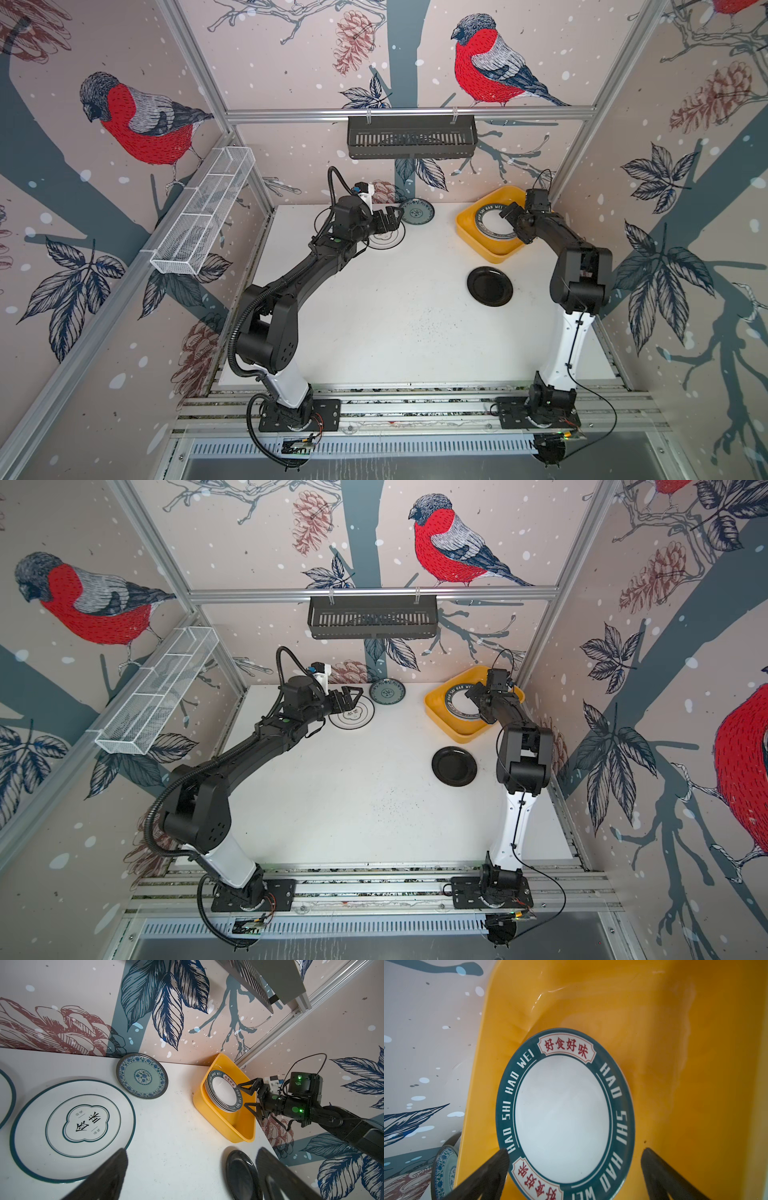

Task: Place the plates into the plastic bin on the countertop
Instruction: 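Lower the plate onto the stack in the bin and open the right gripper, then withdraw the right gripper from the bin while left gripper moves to white cloud-motif plate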

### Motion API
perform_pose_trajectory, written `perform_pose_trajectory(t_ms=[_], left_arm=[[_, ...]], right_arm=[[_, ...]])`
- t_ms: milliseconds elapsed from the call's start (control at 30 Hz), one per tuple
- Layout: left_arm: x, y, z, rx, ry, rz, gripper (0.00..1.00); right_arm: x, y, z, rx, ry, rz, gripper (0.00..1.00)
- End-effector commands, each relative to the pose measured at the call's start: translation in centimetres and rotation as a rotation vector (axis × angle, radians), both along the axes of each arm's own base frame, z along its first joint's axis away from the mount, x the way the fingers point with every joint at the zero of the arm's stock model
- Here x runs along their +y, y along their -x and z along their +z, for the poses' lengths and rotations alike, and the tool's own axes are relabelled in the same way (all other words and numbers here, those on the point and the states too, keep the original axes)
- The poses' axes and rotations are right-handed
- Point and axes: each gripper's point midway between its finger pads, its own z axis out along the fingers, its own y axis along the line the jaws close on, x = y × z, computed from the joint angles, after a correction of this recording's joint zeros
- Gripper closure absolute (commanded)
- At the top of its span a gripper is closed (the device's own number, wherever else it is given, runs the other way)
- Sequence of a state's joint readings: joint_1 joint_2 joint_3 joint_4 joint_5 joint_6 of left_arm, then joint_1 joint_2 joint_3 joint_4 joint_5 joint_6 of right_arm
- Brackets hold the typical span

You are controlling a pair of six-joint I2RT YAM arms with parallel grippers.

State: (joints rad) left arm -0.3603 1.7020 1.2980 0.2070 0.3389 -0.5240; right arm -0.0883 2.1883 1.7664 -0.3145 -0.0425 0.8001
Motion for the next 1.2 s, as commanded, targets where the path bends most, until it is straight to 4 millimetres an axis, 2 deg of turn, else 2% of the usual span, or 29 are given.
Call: perform_pose_trajectory(t_ms=[0, 67, 200, 400, 500, 633, 767, 1033, 1167], left_arm=[[0.1, -0.4, 0.8, -0.036, 0.014, 0.002, 0.04], [0.1, -0.5, 0.7, -0.033, 0.013, 0.001, 0.04], [0.6, -0.8, 0.2, -0.016, 0.011, 0.014, 0.04], [1.2, -1.0, -0.2, 0.007, 0.019, 0.036, 0.04], [1.7, -1.0, -0.3, 0.017, 0.014, 0.057, 0.04], [2.5, -0.6, -0.6, 0.041, 0.016, 0.09, 0.04], [3.8, 0.0, -1.1, 0.077, 0.033, 0.133, 0.03], [7.0, 1.7, -4.4, 0.237, 0.078, 0.19, 0.04], [9.4, 2.3, -6.0, 0.305, 0.133, 0.245, 0.04]], right_arm=[[-0.4, 0.5, -0.5, 0.048, 0.043, 0.004, 0.01], [-0.3, 0.4, -0.1, 0.043, 0.051, 0.01, 0.01], [0.9, -0.1, 1.8, -0.035, 0.067, 0.053, 0.0], [3.2, -0.4, 6.1, -0.155, 0.103, 0.125, 0.0], [4.5, 0.1, 8.3, -0.216, 0.114, 0.163, 0.01], [6.4, 1.6, 10.9, -0.284, 0.119, 0.215, 0.01], [8.5, 3.4, 12.2, -0.335, 0.096, 0.279, 0.0], [12.6, 7.9, 13.9, -0.424, 0.046, 0.371, 0.0], [15.3, 10.0, 14.7, -0.49, 0.004, 0.42, 0.0]])
